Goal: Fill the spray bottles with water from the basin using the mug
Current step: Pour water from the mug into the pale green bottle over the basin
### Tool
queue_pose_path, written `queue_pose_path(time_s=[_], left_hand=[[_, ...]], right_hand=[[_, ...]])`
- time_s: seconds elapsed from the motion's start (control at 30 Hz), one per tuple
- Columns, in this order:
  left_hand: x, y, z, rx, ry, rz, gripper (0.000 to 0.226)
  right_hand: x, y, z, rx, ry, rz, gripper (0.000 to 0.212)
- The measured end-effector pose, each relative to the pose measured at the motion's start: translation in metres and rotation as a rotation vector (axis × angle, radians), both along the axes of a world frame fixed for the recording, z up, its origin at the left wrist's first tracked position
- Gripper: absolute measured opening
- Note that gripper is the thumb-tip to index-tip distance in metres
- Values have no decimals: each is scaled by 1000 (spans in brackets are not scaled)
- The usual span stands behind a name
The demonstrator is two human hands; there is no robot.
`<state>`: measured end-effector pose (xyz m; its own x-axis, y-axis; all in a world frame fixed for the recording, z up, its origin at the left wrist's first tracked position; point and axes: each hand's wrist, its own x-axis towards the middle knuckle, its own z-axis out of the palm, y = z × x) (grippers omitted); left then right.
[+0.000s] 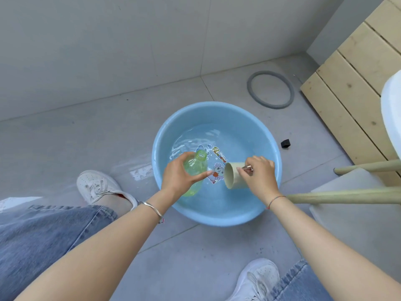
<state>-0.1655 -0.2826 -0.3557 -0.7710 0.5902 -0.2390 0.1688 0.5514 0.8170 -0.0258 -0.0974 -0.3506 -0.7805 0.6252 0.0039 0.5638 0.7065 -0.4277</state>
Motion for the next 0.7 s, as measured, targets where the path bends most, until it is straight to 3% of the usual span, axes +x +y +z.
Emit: queue_pose_path(time_s=[0.2,0.4,0.57,0.7], left_hand=[[-5,-3,-6,-13,-15,9,72],[-7,-3,-8,-26,-6,7,76],[-8,-5,-5,-20,-7,5,76],[-6,-5,0,-7,0,7,75]], right_hand=[[6,-1,-21,64,-129,50,35],[8,-3,-29,0,-115,27,35],[7,2,-20,-185,55,-178,38],[5,8,4,-517,224,-372,39]])
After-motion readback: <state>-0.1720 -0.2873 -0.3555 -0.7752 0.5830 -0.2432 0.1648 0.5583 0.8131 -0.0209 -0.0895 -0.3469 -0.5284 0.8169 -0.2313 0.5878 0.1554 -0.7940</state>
